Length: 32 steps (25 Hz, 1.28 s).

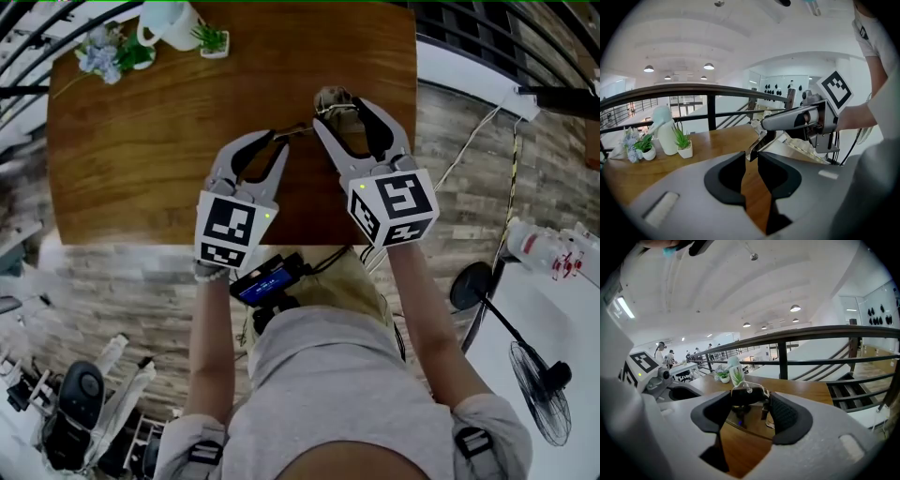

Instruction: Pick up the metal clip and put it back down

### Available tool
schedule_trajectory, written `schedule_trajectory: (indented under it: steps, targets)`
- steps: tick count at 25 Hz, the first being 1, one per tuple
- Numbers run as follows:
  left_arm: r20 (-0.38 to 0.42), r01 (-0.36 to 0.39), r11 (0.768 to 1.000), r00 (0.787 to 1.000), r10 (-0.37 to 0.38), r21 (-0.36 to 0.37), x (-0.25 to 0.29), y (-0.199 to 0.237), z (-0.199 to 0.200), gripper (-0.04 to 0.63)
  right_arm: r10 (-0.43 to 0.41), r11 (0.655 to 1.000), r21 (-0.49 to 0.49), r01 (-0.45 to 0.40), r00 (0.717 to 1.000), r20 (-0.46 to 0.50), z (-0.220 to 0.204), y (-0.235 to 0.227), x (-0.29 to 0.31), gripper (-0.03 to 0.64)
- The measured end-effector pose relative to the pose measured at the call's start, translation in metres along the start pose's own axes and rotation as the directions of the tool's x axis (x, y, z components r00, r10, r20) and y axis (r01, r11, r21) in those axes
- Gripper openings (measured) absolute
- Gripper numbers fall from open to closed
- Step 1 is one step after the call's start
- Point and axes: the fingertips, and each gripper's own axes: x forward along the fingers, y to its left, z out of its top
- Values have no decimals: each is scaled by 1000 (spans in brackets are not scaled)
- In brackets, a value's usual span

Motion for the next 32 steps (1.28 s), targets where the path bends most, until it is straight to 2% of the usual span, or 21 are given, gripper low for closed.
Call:
schedule_trajectory:
  steps: [16,32]
  targets:
    - [-112,-10,995,994,-1,-98,43,26,-47,98,18,999,36,-13,990,-142,-47,-20,53,259]
    - [-209,-62,990,977,35,-124,67,40,-79,100,22,990,139,12,970,-242,-85,-33,84,258]
